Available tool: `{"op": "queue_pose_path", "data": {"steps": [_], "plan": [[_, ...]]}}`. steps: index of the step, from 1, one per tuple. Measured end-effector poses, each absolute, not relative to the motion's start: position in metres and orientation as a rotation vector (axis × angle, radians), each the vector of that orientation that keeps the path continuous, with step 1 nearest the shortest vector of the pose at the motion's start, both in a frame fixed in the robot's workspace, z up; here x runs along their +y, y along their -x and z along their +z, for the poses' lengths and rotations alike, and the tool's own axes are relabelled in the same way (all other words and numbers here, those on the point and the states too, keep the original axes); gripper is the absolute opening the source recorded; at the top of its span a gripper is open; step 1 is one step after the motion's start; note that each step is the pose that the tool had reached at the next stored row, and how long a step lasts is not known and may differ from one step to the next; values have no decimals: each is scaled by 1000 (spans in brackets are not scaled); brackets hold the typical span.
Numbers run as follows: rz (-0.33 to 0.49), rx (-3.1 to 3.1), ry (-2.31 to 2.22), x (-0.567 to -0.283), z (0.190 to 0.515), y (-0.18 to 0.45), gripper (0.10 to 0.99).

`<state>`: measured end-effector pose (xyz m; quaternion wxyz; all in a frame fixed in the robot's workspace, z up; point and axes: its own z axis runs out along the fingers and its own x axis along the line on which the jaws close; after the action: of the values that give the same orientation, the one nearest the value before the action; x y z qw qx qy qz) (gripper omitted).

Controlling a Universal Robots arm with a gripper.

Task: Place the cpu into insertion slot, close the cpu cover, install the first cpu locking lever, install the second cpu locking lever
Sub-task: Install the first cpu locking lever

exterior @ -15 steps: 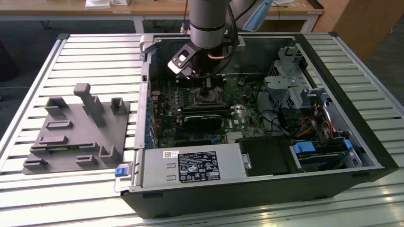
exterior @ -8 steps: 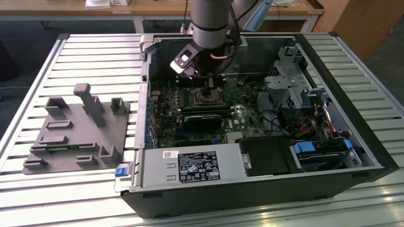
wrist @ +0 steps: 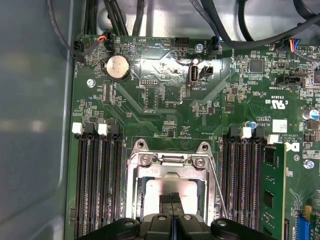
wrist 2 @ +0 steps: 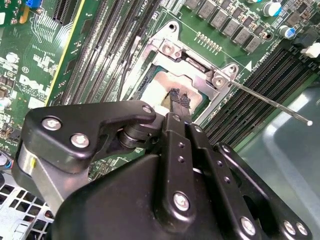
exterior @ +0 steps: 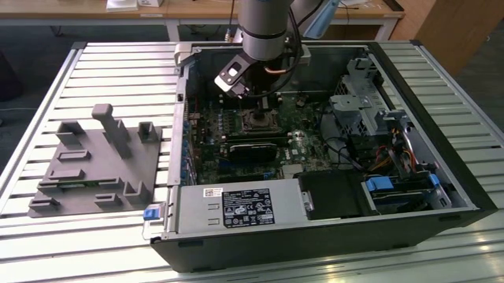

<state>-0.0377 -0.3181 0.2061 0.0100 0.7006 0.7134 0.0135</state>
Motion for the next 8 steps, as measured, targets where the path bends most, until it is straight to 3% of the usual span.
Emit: {"op": "queue_pose_path", "data": {"steps": [8], "plan": [[42,2227,-2187,-318,209,37,106]]}}
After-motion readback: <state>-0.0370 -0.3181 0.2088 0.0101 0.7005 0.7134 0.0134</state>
